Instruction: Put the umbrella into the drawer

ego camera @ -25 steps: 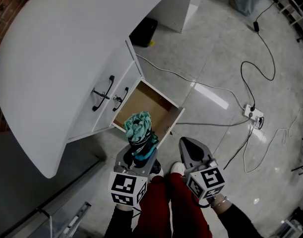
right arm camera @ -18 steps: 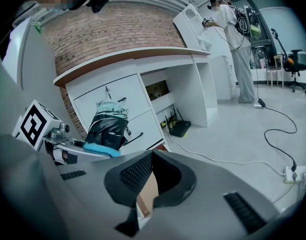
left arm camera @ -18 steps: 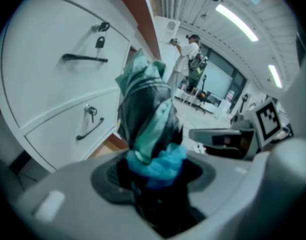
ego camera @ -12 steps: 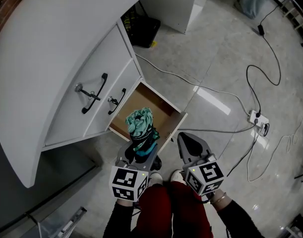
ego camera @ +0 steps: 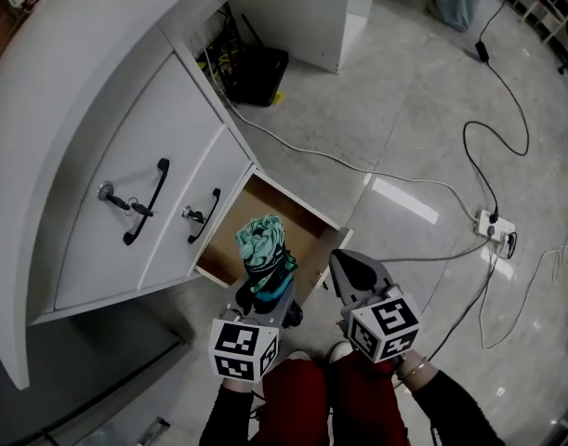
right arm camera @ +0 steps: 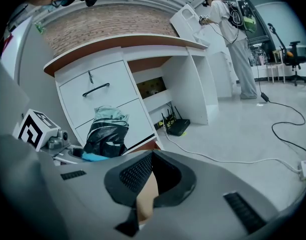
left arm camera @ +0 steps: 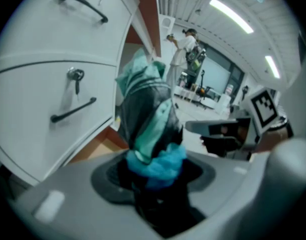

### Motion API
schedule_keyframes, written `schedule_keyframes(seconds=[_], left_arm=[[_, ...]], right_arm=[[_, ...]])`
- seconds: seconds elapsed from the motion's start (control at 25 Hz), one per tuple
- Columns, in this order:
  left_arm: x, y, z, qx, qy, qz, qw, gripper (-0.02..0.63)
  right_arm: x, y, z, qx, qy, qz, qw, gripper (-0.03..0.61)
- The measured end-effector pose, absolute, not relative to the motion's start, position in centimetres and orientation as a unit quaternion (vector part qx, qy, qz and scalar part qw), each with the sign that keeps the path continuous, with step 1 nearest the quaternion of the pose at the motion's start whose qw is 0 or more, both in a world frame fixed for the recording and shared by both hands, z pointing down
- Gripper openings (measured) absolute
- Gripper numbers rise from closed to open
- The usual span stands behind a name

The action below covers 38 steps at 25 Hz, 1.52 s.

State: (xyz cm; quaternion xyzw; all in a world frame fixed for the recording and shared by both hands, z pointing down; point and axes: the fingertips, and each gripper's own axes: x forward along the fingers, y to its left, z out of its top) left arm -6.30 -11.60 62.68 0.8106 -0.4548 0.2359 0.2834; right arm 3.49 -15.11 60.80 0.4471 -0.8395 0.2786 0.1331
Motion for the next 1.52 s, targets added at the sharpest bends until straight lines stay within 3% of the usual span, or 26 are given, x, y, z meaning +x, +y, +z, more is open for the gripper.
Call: schedule_keyframes(seconds=[0.96, 1.52], left_arm=[[-7.3, -16.8, 72.9, 0.815, -0.466, 0.237, 0.251, 0.232], [-9.5, -17.7, 78.0, 0.787, -0.494, 0.238, 0.282, 0.233]], right_arm=[[-1.4, -20.5, 66.3, 0.407, -0.877, 0.231, 0.104, 0.002], [-3.7, -20.0, 70.6, 0.395, -0.881, 0.227, 0.128, 0.002]])
